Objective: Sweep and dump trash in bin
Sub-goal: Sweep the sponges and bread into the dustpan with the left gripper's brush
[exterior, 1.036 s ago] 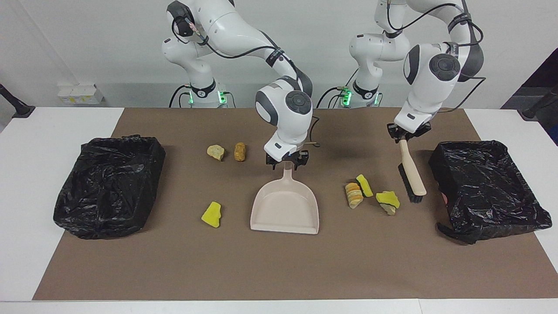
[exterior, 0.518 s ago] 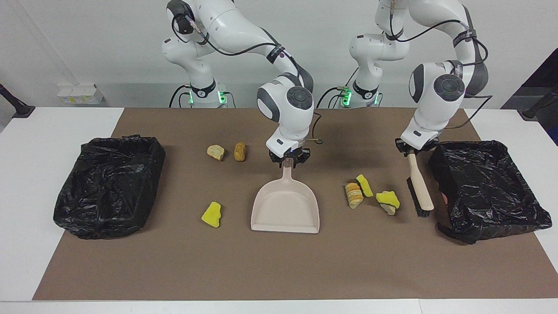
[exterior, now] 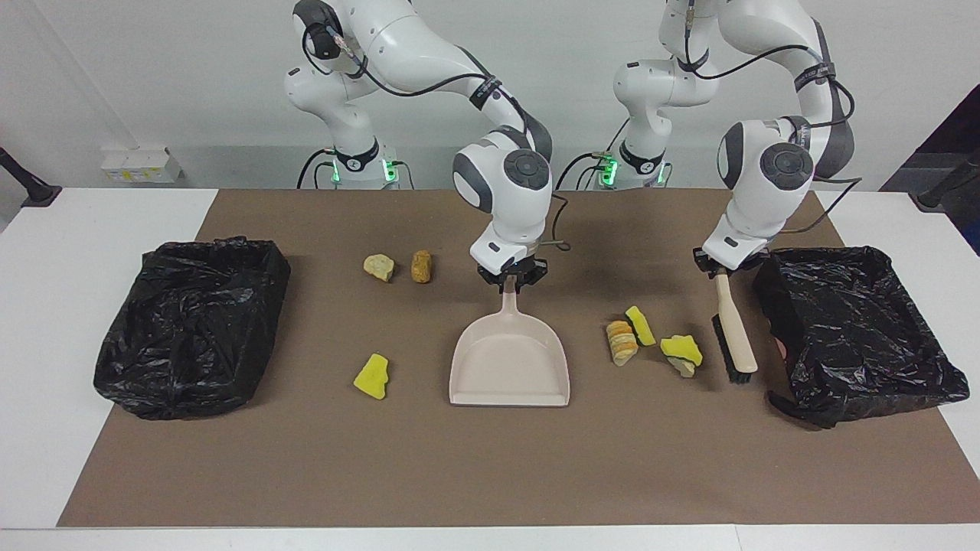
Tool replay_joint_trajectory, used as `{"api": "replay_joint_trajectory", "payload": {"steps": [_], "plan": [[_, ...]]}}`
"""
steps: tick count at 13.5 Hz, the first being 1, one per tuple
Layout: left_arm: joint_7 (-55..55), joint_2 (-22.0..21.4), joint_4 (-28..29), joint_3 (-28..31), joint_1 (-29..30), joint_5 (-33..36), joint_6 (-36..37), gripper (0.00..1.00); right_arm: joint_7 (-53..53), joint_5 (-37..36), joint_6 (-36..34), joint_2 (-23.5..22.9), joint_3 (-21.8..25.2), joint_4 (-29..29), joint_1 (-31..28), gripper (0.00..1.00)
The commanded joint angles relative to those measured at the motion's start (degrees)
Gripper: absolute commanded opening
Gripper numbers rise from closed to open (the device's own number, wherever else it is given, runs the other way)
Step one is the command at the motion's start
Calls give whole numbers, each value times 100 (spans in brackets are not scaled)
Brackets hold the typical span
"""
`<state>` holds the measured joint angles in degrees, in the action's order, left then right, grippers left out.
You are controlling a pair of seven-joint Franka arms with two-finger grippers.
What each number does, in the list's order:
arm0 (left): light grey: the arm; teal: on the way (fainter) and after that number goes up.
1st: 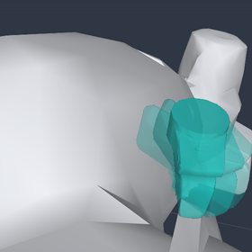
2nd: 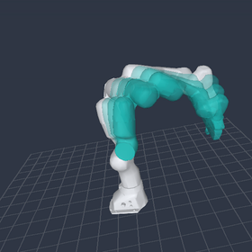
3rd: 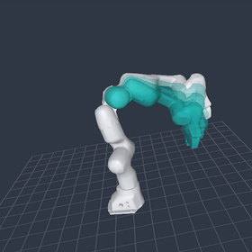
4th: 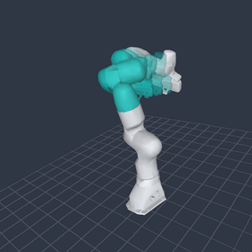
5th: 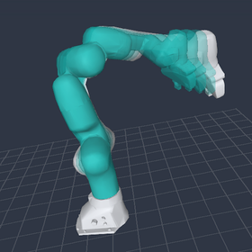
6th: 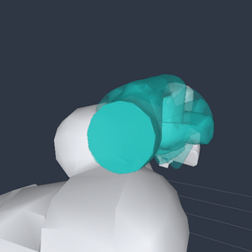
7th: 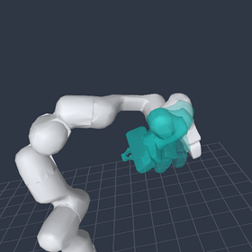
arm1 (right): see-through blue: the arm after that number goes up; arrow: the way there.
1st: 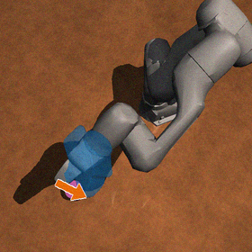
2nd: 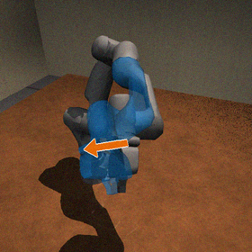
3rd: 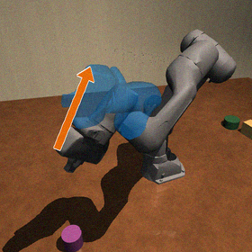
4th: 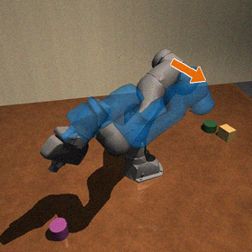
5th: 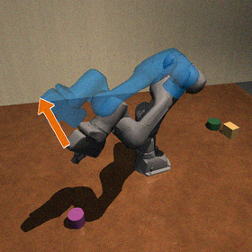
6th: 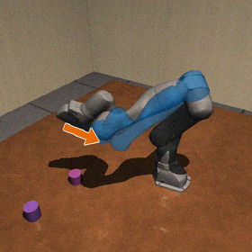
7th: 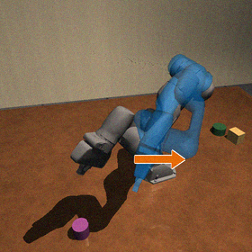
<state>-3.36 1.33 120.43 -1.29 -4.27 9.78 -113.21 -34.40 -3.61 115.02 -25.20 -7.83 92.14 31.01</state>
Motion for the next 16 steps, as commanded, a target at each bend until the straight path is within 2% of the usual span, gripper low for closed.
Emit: {"api": "replay_joint_trajectory", "payload": {"steps": [1, 3, 6, 10, 16], "plan": [[-147, -98, 147, -12, 5, 15, -148, 0, 1403, 54, -171, 463, 10, 234, -165, 0], [-358, -106, 165, -20, 5, -11, -148, 0, 2783, 45, -330, 595, 1, 234, -489, 0], [-631, -133, 244, -20, -100, -406, -140, 0, 4593, 10, -340, 639, 1, 243, -727, 0], [-1420, -159, 253, -20, -294, -758, -113, 0, 6106, -52, -287, 622, 10, 261, -798, 0], [-1361, -19, 279, 6, -135, -750, -402, 0, 8482, -324, -164, 587, 27, 340, -974, 0]]}}
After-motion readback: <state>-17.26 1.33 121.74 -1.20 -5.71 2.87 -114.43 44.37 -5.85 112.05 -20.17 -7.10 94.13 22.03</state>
